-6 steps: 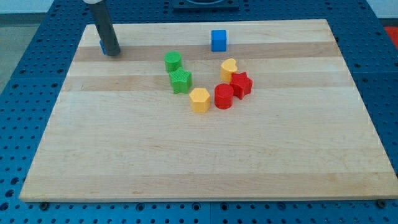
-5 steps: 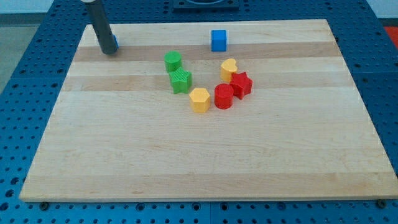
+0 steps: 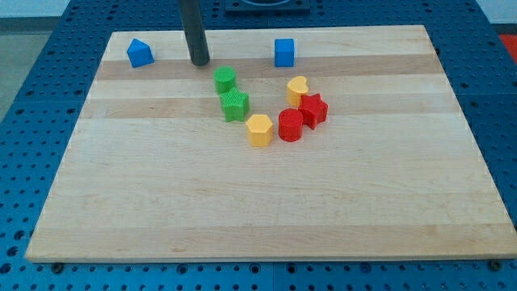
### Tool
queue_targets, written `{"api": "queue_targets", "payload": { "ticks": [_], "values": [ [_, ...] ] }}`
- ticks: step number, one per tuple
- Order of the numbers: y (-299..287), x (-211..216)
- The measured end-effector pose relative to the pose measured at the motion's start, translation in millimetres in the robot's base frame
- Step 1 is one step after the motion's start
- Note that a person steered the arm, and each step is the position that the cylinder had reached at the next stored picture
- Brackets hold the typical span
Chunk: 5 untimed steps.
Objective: Push the blue cube into the yellow heart
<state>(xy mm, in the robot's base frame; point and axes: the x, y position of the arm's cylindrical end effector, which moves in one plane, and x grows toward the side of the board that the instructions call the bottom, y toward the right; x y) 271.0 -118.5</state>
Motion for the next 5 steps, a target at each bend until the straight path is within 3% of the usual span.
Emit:
{"api": "queue_targets", "payload": {
  "ticks": [1, 2, 4, 5],
  "values": [
    [13, -3],
    [79, -28],
    [154, -40],
    [154, -40]
  ]
}}
